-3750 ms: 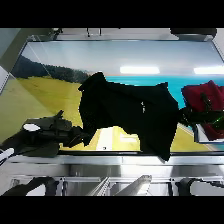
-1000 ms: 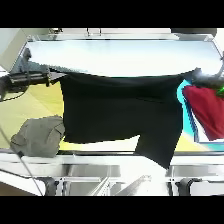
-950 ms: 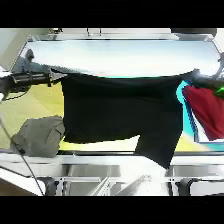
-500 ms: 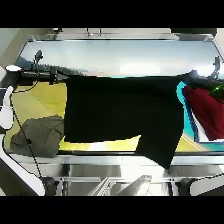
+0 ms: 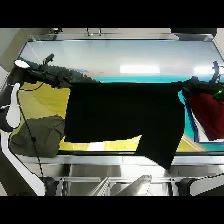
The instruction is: Fold the shirts.
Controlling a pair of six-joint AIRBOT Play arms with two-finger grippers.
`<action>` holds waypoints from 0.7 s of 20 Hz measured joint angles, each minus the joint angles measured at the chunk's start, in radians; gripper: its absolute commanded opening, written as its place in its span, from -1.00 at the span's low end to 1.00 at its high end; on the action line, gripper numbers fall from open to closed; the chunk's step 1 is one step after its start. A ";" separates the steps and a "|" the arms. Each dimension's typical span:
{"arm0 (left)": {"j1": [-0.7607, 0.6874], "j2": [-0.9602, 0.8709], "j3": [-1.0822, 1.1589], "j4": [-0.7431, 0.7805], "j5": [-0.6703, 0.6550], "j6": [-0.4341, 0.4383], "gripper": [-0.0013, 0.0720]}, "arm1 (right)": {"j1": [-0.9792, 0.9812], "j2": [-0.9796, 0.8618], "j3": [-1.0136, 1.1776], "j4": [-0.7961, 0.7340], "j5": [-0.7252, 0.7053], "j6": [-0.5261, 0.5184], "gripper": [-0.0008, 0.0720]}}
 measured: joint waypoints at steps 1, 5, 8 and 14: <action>-0.013 -0.003 0.003 0.044 -0.003 0.002 -0.95 | 0.000 0.000 0.000 -0.023 0.000 0.006 -0.93; -0.054 -0.009 0.008 0.200 -0.002 0.002 -0.95 | 0.000 0.000 0.000 -0.119 -0.004 0.040 -0.93; -0.072 -0.010 0.008 0.254 0.024 -0.002 -0.95 | 0.000 0.000 0.000 -0.159 -0.029 0.055 -0.93; -0.092 -0.010 0.024 0.302 0.047 -0.003 -0.13 | 0.006 0.000 0.000 -0.187 -0.056 0.062 -0.45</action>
